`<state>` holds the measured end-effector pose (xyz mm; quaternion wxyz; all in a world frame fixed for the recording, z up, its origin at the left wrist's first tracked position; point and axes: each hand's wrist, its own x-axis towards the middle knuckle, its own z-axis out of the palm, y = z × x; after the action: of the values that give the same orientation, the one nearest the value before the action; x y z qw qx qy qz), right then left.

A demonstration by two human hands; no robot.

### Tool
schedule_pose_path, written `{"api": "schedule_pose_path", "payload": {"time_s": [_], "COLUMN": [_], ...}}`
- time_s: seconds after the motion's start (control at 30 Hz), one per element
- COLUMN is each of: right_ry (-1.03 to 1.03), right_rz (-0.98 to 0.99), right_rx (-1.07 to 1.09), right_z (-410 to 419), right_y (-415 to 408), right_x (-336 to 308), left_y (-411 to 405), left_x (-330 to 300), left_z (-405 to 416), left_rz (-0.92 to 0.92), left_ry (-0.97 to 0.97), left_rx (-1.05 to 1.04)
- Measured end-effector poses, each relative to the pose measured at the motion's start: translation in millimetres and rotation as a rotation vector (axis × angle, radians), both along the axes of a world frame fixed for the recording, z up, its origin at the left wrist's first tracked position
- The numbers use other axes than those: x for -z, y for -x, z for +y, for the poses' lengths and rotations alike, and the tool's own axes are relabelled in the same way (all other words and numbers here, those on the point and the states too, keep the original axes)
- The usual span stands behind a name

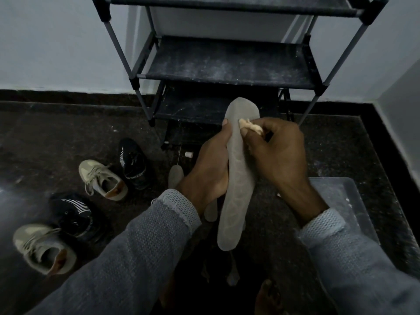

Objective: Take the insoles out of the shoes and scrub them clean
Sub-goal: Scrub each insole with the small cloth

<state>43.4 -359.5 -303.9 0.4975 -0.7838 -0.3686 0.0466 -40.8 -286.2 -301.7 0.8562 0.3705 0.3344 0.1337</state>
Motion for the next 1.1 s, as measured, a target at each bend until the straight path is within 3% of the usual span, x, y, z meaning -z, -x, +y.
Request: {"api": "schedule_pose_path", "payload": {"time_s": [0.13,0.33,0.53,0.73,0.93,1.1], "right_ry": [0.004,-0.014,-0.036,-0.020,-0.051,-0.027], "right_rz": [-0.018,-0.004,-0.098,-0.011,-0.053,-0.097], "right_rx": [-0.110,0.068,-0.104,0.018,-0.144,-0.023], "right_z": [3.3,-1.7,4.1,-1.3,5.8,0.0], "right_y": [13.8,-16.9,3.8,-16.5,8.1,-8.3], "right_x": [-2.2,0.2,-4.9,1.6,-0.5,2.3], "left_y": [2.5,2.0,4.6,6.6,6.5,6.2], "left_x": [1.7,-0.7,-2.5,-4.5,-0.3,-0.1], "left_z": [4.0,-3.4,2.9,3.7,11.1,11.9], "left_rz": [0.022,0.047,0.040,0.077,0.080,0.070], "left_ry": [-0.016,-0.065,-0.098,-0.131,-0.116,-0.112], "left_rx": [-0.005,0.047,0.070,0.108,0.071,0.078]}}
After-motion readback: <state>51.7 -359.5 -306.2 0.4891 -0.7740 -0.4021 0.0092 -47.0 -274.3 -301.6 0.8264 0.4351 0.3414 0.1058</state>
